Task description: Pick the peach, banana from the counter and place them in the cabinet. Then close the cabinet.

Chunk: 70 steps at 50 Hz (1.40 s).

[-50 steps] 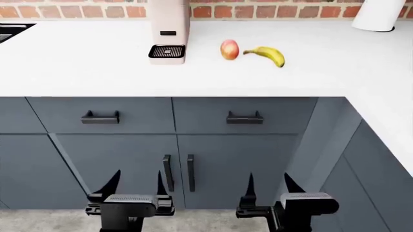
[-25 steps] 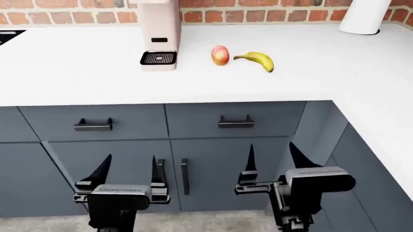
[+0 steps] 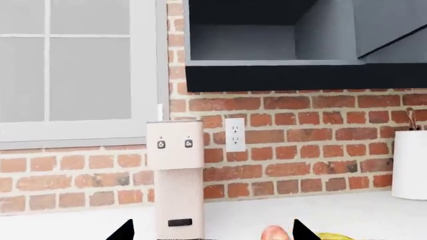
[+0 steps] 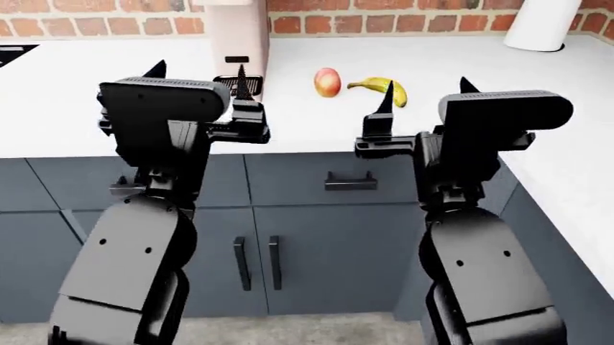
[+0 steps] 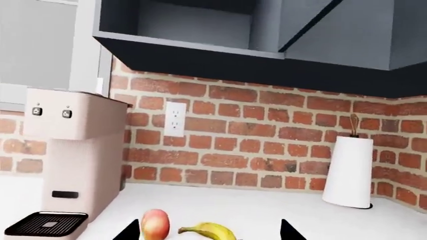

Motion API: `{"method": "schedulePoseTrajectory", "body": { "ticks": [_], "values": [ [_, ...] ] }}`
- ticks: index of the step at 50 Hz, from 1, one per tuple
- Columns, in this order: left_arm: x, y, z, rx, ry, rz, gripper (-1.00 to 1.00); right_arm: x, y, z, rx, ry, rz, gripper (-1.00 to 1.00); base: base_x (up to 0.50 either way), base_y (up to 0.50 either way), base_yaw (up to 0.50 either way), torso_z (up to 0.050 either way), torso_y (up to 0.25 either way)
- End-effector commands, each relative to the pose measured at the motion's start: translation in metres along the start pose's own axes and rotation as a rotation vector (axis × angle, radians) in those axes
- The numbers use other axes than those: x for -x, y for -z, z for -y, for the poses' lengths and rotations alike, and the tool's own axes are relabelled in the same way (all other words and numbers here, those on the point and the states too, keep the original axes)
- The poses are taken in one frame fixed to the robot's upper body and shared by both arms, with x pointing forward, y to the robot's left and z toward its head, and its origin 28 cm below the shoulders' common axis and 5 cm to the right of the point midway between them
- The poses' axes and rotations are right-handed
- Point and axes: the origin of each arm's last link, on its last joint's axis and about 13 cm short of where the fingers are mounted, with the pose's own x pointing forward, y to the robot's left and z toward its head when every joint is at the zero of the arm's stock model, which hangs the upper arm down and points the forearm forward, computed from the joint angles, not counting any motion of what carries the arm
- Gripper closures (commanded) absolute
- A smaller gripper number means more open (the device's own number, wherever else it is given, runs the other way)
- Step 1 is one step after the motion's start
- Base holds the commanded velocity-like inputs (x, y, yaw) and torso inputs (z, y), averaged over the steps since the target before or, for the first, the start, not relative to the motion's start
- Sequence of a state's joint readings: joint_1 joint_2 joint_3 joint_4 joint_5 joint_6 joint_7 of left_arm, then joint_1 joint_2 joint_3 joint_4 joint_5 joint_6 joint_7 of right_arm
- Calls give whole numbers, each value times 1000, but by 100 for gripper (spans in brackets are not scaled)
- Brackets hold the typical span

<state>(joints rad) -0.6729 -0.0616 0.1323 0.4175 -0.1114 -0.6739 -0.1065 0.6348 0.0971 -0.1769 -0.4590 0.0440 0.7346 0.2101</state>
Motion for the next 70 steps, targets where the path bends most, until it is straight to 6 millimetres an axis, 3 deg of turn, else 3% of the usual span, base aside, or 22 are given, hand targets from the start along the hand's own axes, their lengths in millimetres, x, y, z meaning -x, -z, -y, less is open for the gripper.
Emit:
{"method": "schedulePoseTrajectory", "body": {
  "ticks": [1, 16, 28, 38, 70],
  "values": [
    [-29, -38, 35, 46, 23, 80, -100, -29, -20, -8, 30, 51, 57, -100, 0, 0, 0, 46, 64],
    [-27, -44, 54, 74, 38, 94, -100, -26, -26, -7, -5, 34, 65, -100, -3, -100, 0, 34, 48],
    [-24, -48, 47, 88, 23, 113, -100, -22, -33, -13, 6, 14, 80, -100, -14, -438, 0, 0, 0],
    [-27, -46, 43, 87, 5, 105, -100, -24, -33, -17, 34, 32, 76, -100, 1, -35, 0, 0, 0],
    [-20, -50, 46, 86, 71, 115, -100, -24, -39, -14, 10, 20, 89, -100, 330, -11, 0, 0, 0]
  ]
}}
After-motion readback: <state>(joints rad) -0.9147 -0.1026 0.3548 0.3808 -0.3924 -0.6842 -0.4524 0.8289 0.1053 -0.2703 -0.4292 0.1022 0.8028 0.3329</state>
